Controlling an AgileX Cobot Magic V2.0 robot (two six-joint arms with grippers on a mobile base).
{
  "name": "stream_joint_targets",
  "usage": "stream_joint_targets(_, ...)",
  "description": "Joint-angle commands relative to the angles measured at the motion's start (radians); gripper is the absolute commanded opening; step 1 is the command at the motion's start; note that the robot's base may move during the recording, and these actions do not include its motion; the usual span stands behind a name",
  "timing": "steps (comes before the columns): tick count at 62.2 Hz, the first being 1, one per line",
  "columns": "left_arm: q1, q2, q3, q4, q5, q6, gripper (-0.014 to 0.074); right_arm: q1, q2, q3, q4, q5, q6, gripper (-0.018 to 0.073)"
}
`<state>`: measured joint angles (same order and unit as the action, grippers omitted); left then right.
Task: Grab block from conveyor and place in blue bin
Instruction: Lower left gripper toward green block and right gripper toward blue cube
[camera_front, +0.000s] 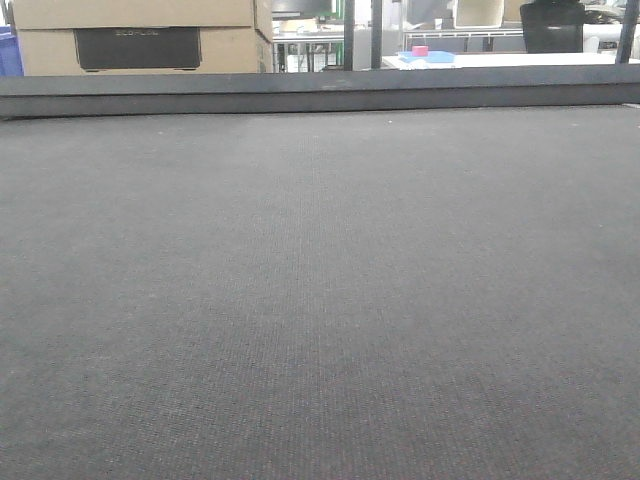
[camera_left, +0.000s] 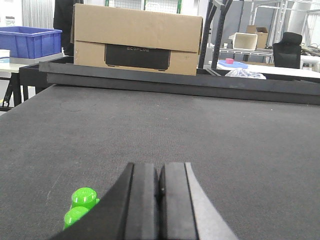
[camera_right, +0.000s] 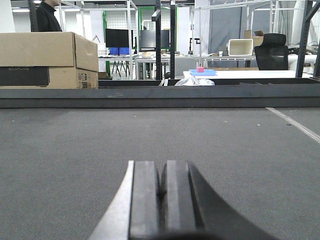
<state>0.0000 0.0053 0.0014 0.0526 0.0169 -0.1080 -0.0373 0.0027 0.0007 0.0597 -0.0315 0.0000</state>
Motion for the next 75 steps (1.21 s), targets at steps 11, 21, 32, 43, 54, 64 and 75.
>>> stream_joint_targets(11, 0.004, -0.005, -0.001, -0.004, -0.017, 0.001, -0.0111, -0.001, -0.003, -0.001, -0.001, -0.022, 0.0, -0.0162)
stream_joint_targets(21, 0.004, -0.005, -0.001, -0.004, -0.017, 0.001, -0.0111, -0.001, -0.003, -0.001, -0.001, -0.022, 0.0, -0.0162)
stream_joint_targets(32, 0.004, -0.005, -0.001, -0.004, -0.017, 0.001, -0.0111, -0.001, -0.003, -0.001, -0.001, -0.022, 0.0, -0.0162)
stream_joint_targets(43, 0.004, -0.005, -0.001, -0.004, -0.017, 0.001, -0.0111, -0.001, -0.003, -0.001, -0.001, -0.022, 0.0, -0.0162)
stream_joint_targets(54, 0.004, -0.005, -0.001, 0.008, -0.022, 0.001, -0.0111, -0.002, -0.003, -0.001, -0.001, -0.066, 0.0, -0.0162)
stream_joint_targets(64, 0.004, -0.005, -0.043, 0.017, -0.033, 0.001, -0.0111, -0.002, -0.003, -0.047, -0.001, -0.106, 0.0, -0.0162)
stream_joint_targets(75, 0.006, -0.004, -0.26, 0.112, 0.071, 0.001, -0.0111, -0.002, -0.003, -0.316, -0.001, 0.105, 0.0, -0.0162)
